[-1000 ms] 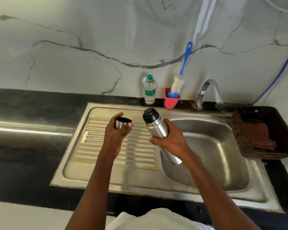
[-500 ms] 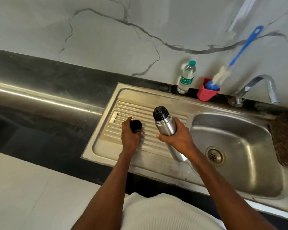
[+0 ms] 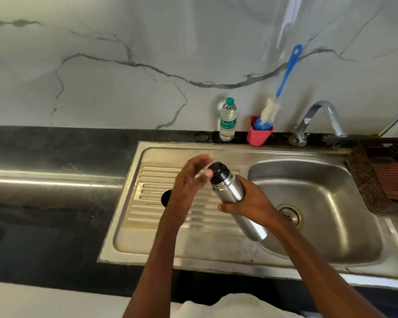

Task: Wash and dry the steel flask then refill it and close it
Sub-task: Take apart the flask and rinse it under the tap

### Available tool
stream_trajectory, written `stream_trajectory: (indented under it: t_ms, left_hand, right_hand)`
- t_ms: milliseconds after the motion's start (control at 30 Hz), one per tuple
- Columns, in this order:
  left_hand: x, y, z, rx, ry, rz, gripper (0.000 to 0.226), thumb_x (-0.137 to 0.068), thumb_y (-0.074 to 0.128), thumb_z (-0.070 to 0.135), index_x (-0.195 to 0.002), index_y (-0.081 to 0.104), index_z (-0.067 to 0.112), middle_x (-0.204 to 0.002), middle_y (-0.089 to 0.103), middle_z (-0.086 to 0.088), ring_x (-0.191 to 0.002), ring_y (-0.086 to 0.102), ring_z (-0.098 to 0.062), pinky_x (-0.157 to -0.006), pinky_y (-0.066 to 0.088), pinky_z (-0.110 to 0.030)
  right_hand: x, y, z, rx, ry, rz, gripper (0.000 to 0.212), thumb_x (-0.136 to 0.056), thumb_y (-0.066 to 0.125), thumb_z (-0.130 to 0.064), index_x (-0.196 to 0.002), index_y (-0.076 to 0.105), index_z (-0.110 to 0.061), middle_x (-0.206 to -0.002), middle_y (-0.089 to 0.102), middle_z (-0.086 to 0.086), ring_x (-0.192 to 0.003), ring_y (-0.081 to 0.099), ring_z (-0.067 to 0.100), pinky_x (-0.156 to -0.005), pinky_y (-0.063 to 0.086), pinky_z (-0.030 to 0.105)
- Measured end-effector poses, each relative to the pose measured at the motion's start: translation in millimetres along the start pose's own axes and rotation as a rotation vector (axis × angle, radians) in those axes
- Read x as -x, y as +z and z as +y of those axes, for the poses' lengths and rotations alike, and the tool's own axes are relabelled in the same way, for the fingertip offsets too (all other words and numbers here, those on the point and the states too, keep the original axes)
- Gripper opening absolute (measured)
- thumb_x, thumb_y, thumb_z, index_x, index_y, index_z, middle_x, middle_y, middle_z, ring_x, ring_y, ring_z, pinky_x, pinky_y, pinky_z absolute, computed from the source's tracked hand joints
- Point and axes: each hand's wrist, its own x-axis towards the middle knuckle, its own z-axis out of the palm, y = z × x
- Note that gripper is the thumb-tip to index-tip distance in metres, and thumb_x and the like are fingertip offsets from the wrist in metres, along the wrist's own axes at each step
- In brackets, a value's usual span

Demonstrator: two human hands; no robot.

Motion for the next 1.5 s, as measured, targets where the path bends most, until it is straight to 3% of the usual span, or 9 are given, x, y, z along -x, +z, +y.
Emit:
stream_trajectory:
  t_ms: [233, 433, 533, 733, 933, 1033, 1167, 1333, 1500]
  left_hand:
    - [-27, 95, 17, 0.295, -0.044, -0.146, 0.038, -0.093, 0.065, 0.000, -0.130, 0.060, -0.003, -0.127, 0.069, -0.027, -0.129, 0.063, -0.037, -0.109, 0.050, -0.043]
    - [-37, 164, 17, 0.091, -0.023, 0.140, 0.014, -0.092, 0.069, -0.006, -0.102, 0.072, 0.005, -0.089, 0.072, -0.007, -0.086, 0.069, -0.016, -0.080, 0.056, -0.029]
    - [-38, 187, 17, 0.024, -0.014, 0.203, 0.027, -0.087, 0.078, 0.011, -0.113, 0.072, 0.005, -0.097, 0.073, -0.004, -0.088, 0.068, -0.009, -0.080, 0.054, -0.025]
    - [-35, 178, 15, 0.346, -0.095, -0.214, 0.061, -0.091, 0.063, -0.001, -0.149, 0.048, 0.002, -0.122, 0.068, -0.017, -0.116, 0.062, -0.026, -0.097, 0.053, -0.034]
    - [-23, 209, 13, -0.004, -0.136, 0.324, 0.058, -0.073, 0.094, 0.011, -0.123, 0.067, 0.006, -0.097, 0.073, -0.005, -0.083, 0.070, -0.009, -0.070, 0.057, -0.023]
    - [-19, 201, 12, -0.039, -0.168, 0.209, 0.075, -0.069, 0.091, 0.043, -0.133, 0.062, 0.016, -0.117, 0.066, -0.008, -0.101, 0.067, -0.008, -0.080, 0.055, -0.021]
    - [-11, 174, 14, 0.240, -0.109, -0.069, 0.070, -0.086, 0.068, 0.003, -0.152, 0.048, 0.010, -0.142, 0.058, -0.017, -0.125, 0.058, -0.017, -0.101, 0.050, -0.028]
    - [-3, 167, 17, -0.036, -0.108, 0.229, 0.055, -0.080, 0.087, 0.015, -0.132, 0.068, 0.020, -0.099, 0.070, -0.009, -0.091, 0.069, -0.012, -0.078, 0.055, -0.022]
    - [4, 140, 17, 0.020, -0.111, -0.025, 0.061, -0.085, 0.070, 0.018, -0.145, 0.058, 0.020, -0.140, 0.058, -0.013, -0.120, 0.060, -0.008, -0.096, 0.050, -0.023]
  right_hand:
    - [14, -60, 3, -0.142, -0.013, -0.191, 0.049, -0.072, 0.090, -0.020, -0.116, 0.068, -0.029, -0.104, 0.075, 0.002, -0.096, 0.072, 0.022, -0.085, 0.061, 0.042]
    - [23, -86, 20, 0.015, 0.033, 0.101, 0.052, -0.061, 0.090, -0.038, -0.105, 0.062, -0.036, -0.093, 0.073, -0.011, -0.083, 0.068, 0.009, -0.074, 0.058, 0.039]
    - [24, -93, 30, 0.089, 0.044, 0.231, 0.058, -0.057, 0.088, -0.042, -0.106, 0.057, -0.039, -0.093, 0.070, -0.015, -0.082, 0.066, 0.006, -0.069, 0.053, 0.032]
    - [37, -143, 42, -0.159, -0.011, -0.025, 0.057, -0.067, 0.093, -0.014, -0.116, 0.068, -0.029, -0.096, 0.075, -0.012, -0.085, 0.069, 0.002, -0.070, 0.052, 0.018]
    - [37, -132, 50, 0.146, -0.023, 0.122, 0.059, -0.055, 0.090, -0.045, -0.105, 0.060, -0.039, -0.093, 0.070, -0.017, -0.081, 0.065, 0.003, -0.071, 0.056, 0.032]
    - [36, -130, 52, 0.134, -0.059, 0.100, 0.062, -0.055, 0.090, -0.044, -0.109, 0.060, -0.038, -0.094, 0.070, -0.016, -0.082, 0.066, 0.004, -0.073, 0.058, 0.035]
    - [34, -127, 54, 0.043, -0.055, 0.091, 0.055, -0.057, 0.095, -0.034, -0.101, 0.062, -0.035, -0.091, 0.070, -0.012, -0.081, 0.067, 0.011, -0.073, 0.058, 0.037]
    - [33, -112, 46, 0.101, -0.086, 0.046, 0.061, -0.054, 0.092, -0.041, -0.106, 0.060, -0.038, -0.094, 0.070, -0.015, -0.083, 0.066, 0.006, -0.072, 0.057, 0.034]
    - [29, -94, 41, 0.108, -0.099, 0.025, 0.067, -0.052, 0.090, -0.046, -0.111, 0.061, -0.036, -0.096, 0.070, -0.014, -0.084, 0.067, 0.007, -0.076, 0.058, 0.039]
